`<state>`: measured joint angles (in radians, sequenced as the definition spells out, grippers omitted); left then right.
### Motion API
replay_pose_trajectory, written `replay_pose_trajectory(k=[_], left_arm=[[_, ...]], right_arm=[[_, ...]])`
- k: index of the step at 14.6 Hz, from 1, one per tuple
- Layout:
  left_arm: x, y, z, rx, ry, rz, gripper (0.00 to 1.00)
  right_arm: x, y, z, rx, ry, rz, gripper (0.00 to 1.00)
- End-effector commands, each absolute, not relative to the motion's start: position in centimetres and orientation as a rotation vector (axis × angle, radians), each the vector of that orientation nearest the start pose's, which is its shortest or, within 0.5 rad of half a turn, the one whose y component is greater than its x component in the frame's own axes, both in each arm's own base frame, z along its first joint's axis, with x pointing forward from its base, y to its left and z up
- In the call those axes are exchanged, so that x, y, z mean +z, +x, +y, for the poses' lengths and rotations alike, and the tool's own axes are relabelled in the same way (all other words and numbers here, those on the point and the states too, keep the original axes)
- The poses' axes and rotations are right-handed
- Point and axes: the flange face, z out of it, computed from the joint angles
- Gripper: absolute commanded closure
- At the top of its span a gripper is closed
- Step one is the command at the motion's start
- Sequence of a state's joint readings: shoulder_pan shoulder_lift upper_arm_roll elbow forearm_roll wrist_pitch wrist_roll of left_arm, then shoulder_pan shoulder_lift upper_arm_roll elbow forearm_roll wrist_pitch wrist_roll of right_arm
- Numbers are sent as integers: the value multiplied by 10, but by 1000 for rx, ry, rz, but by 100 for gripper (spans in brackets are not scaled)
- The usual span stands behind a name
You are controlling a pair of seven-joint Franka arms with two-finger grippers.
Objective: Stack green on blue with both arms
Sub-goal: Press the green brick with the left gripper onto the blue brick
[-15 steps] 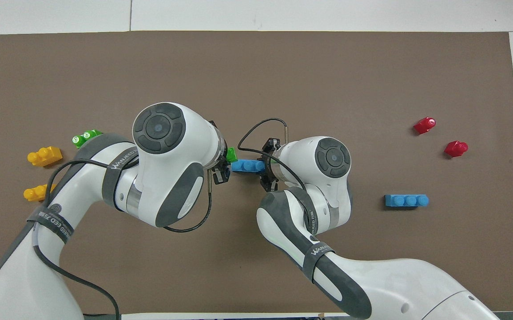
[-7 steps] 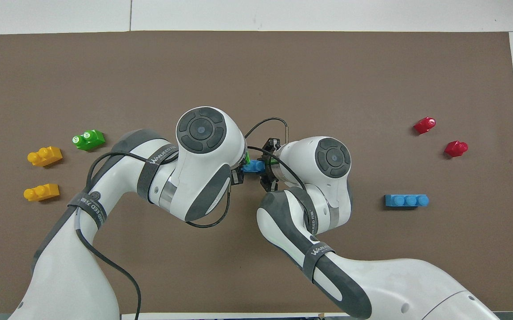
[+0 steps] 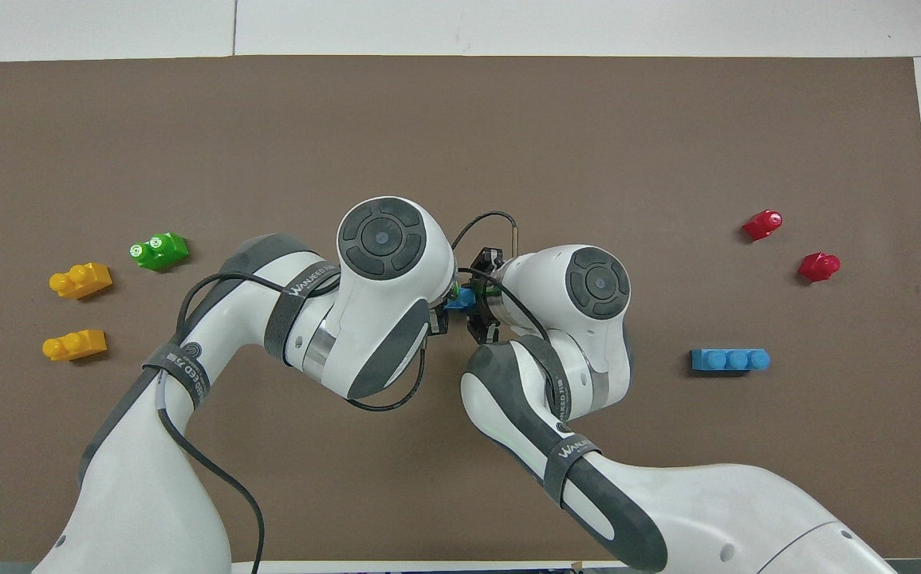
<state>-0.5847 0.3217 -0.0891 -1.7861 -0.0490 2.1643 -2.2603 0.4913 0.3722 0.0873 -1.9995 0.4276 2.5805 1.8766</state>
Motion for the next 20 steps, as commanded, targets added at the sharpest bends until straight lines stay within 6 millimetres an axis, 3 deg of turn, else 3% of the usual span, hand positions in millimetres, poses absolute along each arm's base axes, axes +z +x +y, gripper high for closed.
replay_pose_trajectory(k=[1,11,20], left_arm=[[370,499,-405,-79,2138,2218,100],[354,493,-392,-76,2272,2134,100],[320,485,-383,-57,2260,2074,100]], right_arm=[[288,526,329,278,-1901,2090,100],[287,526,329,274,-1894,2092,100],[289,528,329,262,-1881,2084,100]])
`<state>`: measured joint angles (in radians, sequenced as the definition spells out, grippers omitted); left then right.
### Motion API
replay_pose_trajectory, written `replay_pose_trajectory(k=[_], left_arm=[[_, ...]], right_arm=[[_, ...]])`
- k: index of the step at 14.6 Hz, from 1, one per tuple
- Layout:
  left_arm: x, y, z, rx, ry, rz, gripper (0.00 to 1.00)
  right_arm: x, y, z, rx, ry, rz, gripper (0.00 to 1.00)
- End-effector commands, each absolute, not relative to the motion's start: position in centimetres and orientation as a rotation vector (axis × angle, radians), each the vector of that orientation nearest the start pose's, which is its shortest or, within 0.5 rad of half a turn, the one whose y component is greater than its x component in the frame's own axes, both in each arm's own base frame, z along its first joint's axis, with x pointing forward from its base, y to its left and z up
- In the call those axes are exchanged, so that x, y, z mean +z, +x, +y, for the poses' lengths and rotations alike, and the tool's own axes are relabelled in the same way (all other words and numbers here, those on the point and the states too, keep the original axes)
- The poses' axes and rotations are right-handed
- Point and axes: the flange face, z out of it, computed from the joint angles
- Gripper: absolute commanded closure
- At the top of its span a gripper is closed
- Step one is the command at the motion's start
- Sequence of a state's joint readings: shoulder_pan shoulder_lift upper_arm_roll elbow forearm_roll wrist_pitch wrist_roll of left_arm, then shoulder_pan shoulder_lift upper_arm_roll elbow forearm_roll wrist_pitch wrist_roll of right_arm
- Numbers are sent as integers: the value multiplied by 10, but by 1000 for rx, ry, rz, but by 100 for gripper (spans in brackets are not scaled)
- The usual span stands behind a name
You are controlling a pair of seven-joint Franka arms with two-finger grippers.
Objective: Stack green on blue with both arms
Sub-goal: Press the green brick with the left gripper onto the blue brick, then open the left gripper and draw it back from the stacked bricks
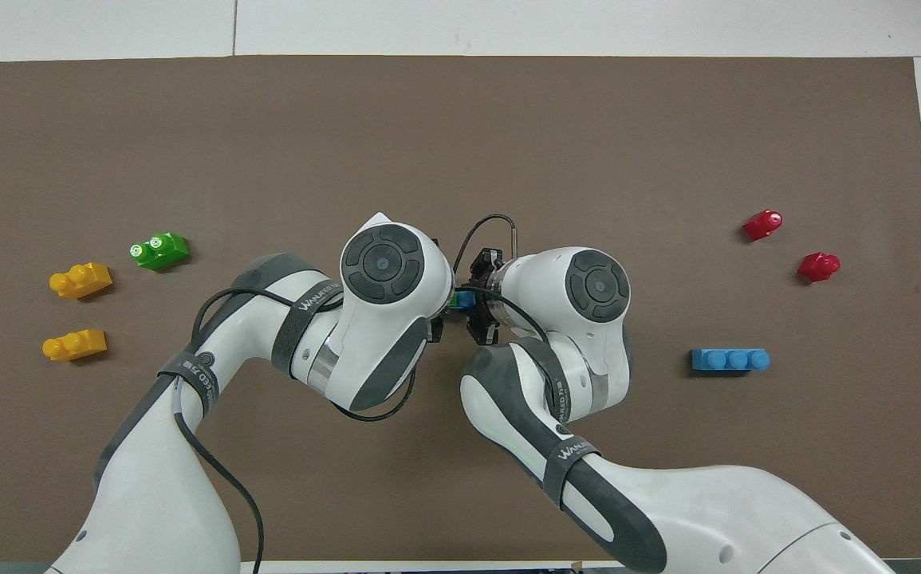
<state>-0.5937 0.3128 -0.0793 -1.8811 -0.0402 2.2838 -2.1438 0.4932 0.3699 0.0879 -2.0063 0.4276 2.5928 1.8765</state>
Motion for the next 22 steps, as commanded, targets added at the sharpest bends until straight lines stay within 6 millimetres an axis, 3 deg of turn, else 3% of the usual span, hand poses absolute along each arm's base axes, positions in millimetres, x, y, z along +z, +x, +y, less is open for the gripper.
replay_pose_trajectory(k=[1,2,3,4,7,9,10,12,13,14,16,22], left_arm=[[319,486,-382,59,-2380,-2157,100],[319,486,-382,59,-2387,-2150,78],[320,487,-381,60,-2386,-2152,48],[321,488,-380,58,-2382,-2158,0],[327,489,-380,58,-2383,-2159,0],[340,498,-368,54,-2359,-2187,0],[349,499,-364,51,-2357,-2194,0],[368,509,-344,44,-2328,-2234,0],[379,516,-330,37,-2305,-2268,0],[388,522,-318,34,-2283,-2293,0],[405,532,-292,35,-2290,-2256,0],[448,539,-220,44,-2446,-2012,0]], right_arm=[[289,528,329,261,-1883,2082,100],[289,528,329,261,-1883,2082,100],[288,528,329,261,-1882,2085,100],[289,528,330,262,-1881,2084,100],[290,529,332,263,-1878,2080,100],[290,531,330,266,-1873,2085,100],[289,531,329,269,-1870,2087,94],[292,533,328,271,-1863,2088,44],[294,535,330,274,-1861,2086,26],[296,535,331,276,-1864,2083,13],[296,535,332,278,-1862,2084,0],[304,542,328,288,-1859,2084,0]])
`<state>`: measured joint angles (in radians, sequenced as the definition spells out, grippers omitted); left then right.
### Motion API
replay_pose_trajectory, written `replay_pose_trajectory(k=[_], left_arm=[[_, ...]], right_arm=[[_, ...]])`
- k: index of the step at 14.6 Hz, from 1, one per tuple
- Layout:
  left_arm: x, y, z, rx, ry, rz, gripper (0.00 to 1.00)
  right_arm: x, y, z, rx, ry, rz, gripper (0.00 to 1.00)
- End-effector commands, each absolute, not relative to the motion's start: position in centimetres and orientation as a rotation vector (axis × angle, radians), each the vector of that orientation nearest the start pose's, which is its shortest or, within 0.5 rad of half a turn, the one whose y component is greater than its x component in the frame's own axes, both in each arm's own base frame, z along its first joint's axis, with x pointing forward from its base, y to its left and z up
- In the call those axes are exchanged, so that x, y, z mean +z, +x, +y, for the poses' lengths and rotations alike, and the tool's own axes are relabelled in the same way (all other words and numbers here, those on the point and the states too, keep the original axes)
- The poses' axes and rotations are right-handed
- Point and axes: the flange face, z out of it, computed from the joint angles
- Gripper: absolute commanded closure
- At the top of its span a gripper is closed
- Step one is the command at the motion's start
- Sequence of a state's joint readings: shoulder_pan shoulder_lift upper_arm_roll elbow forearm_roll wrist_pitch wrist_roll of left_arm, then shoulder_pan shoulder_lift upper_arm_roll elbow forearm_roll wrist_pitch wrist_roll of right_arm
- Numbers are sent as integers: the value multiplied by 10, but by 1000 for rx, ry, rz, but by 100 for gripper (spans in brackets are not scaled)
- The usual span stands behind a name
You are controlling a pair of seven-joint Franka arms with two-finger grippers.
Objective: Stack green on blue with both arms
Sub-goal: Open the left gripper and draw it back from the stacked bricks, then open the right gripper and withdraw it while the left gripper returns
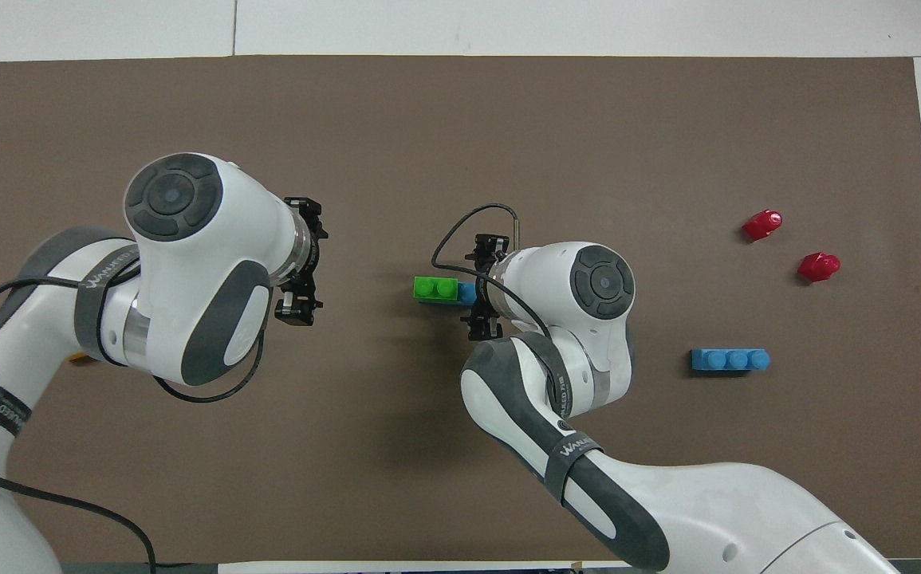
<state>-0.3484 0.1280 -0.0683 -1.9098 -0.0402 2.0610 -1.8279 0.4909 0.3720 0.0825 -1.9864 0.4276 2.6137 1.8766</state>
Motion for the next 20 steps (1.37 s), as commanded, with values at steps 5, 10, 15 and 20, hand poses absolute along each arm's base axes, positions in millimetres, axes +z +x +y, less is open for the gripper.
replay_pose_trajectory(k=[5,10,15,20], left_arm=[[465,543,-170,66,-2604,-1761,0],[490,532,-99,127,-2813,-1346,0],[496,527,-65,184,-2951,-993,0],[504,535,-30,135,-3046,-769,0]], right_arm=[[329,562,300,312,-1866,2085,0],[382,592,229,286,-2010,1910,0],[423,616,140,167,-2361,1411,0],[487,604,67,96,-2726,1040,0]])
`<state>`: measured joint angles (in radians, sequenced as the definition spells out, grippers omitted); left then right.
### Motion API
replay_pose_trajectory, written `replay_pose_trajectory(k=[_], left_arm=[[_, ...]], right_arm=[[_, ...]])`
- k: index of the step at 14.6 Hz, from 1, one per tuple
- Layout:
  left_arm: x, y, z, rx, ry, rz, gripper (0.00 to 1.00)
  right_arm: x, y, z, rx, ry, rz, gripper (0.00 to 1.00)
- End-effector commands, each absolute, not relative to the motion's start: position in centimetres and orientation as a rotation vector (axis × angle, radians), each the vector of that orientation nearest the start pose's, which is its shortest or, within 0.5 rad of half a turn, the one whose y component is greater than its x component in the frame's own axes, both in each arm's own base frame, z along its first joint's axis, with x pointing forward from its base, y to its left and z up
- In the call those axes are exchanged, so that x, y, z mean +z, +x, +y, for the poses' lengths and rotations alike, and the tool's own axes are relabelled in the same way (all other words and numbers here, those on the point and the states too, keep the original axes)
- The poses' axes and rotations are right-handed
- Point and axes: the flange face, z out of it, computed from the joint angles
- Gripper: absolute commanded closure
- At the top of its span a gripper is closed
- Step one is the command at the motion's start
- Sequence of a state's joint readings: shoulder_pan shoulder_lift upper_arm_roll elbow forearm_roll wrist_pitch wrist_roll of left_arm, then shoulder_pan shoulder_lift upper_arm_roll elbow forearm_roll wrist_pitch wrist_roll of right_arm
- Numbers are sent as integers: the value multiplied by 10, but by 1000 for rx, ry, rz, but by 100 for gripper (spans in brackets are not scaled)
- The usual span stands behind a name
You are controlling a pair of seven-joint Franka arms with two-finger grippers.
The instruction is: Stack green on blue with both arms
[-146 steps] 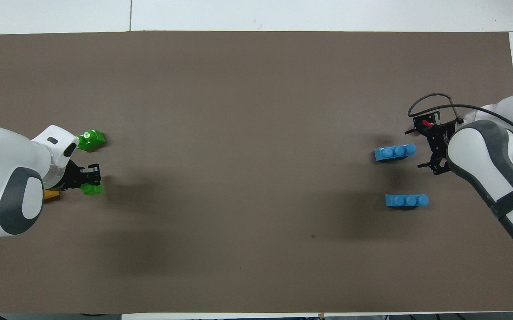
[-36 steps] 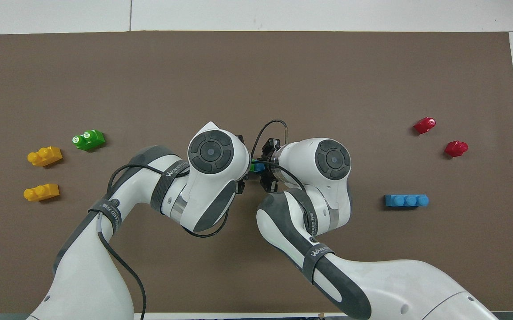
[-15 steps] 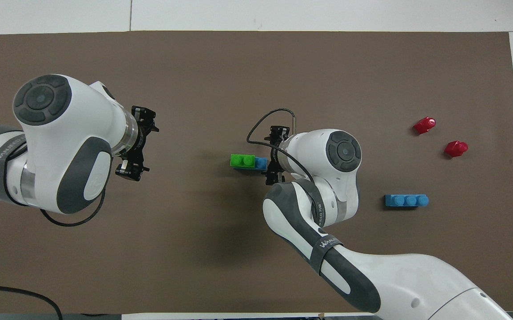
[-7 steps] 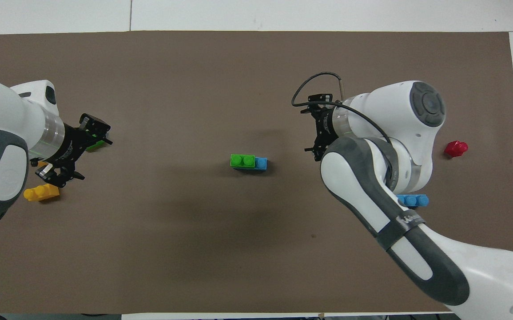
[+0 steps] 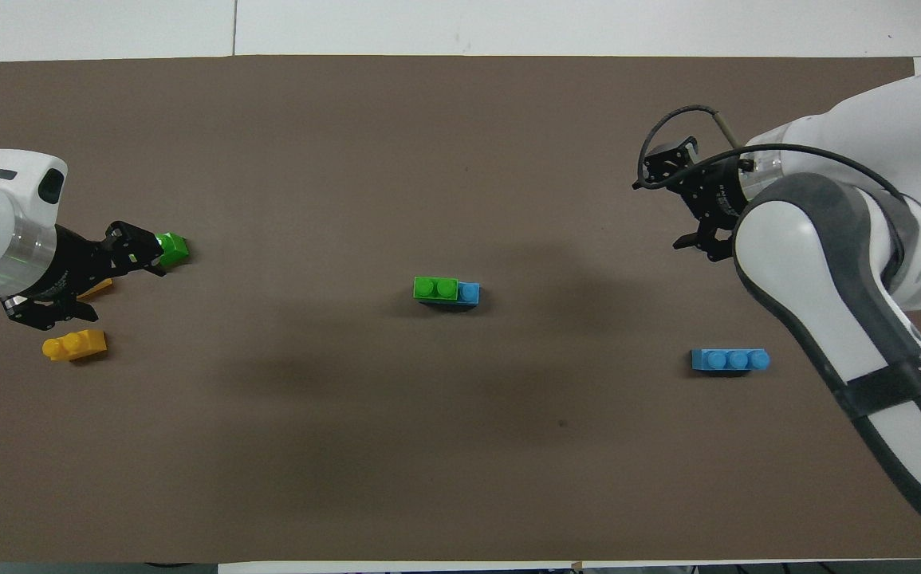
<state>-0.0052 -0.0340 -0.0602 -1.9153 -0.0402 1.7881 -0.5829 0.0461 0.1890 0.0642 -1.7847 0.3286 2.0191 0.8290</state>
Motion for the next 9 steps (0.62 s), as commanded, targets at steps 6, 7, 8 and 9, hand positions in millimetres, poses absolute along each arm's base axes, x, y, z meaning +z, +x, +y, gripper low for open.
replay_pose_trajectory(k=[6,7,8,9], left_arm=[[508,543,-15,53,-3061,-371,0],[507,543,-20,43,-3062,-368,0],[505,541,-22,43,-3064,-361,0],[508,540,-26,45,-3064,-352,0]], right_arm=[[559,563,14,69,-3008,608,0],[567,558,12,60,-3046,524,0],[570,553,10,78,-3073,450,0],[573,547,7,107,-3081,418,0]])
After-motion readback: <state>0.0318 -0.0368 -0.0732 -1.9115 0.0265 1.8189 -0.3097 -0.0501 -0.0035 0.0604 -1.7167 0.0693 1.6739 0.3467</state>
